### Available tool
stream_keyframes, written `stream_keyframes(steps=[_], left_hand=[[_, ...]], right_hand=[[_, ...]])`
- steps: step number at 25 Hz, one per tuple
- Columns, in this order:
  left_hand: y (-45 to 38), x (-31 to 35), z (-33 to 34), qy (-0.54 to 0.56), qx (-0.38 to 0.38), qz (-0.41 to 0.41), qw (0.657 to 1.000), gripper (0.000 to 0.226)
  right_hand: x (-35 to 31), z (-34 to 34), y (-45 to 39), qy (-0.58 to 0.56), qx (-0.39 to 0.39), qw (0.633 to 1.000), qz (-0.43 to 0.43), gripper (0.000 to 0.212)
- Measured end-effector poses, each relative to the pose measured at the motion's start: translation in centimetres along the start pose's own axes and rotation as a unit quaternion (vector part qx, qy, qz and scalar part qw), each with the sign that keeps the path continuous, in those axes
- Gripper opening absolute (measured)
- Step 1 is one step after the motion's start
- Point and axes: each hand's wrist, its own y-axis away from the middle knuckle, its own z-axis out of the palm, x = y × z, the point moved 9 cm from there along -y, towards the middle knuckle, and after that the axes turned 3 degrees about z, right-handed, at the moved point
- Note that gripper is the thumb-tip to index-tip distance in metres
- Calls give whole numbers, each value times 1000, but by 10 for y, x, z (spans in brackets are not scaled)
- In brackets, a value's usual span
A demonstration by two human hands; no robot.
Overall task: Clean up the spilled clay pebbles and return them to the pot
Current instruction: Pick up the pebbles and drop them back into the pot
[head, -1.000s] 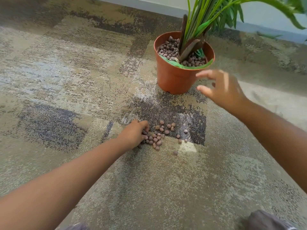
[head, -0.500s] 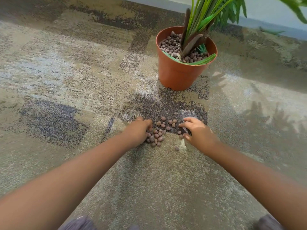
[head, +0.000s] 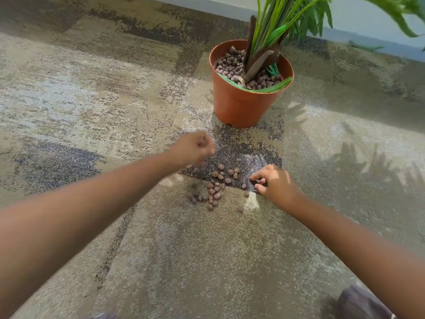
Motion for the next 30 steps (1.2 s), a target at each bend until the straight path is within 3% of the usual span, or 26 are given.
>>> stream_keyframes(steps=[4, 7, 12, 15, 19, 24, 27, 30], left_hand=[[-45, 109, -59, 178, 100, 94, 974, 6], [-68, 139, -70, 228, 126, 84, 962, 21], [-55, 64, -70, 22, 150, 33, 988, 29], [-26, 3, -55, -172, 86, 68, 979, 34], [-8, -57, -19, -259, 14, 56, 964, 42], [2, -61, 26, -277, 31, 87, 956, 51], [1, -40, 53, -246, 34, 128, 960, 51], [-4, -23, 63, -228, 46, 168, 958, 40]], right_hand=[[-2, -1, 5, 3, -20, 1000, -16, 26], [-4, -3, 5, -8, -31, 999, -10, 23], [-1, -16, 0, -41, -6, 999, 7, 26], [0, -19, 5, -46, 3, 999, 9, 33], [-14, -23, 10, -20, 37, 999, -25, 38], [-46, -5, -11, -9, -6, 999, -41, 47], [-63, 9, -18, 18, -29, 996, -83, 38], [-59, 13, -16, 50, 5, 997, -52, 26]])
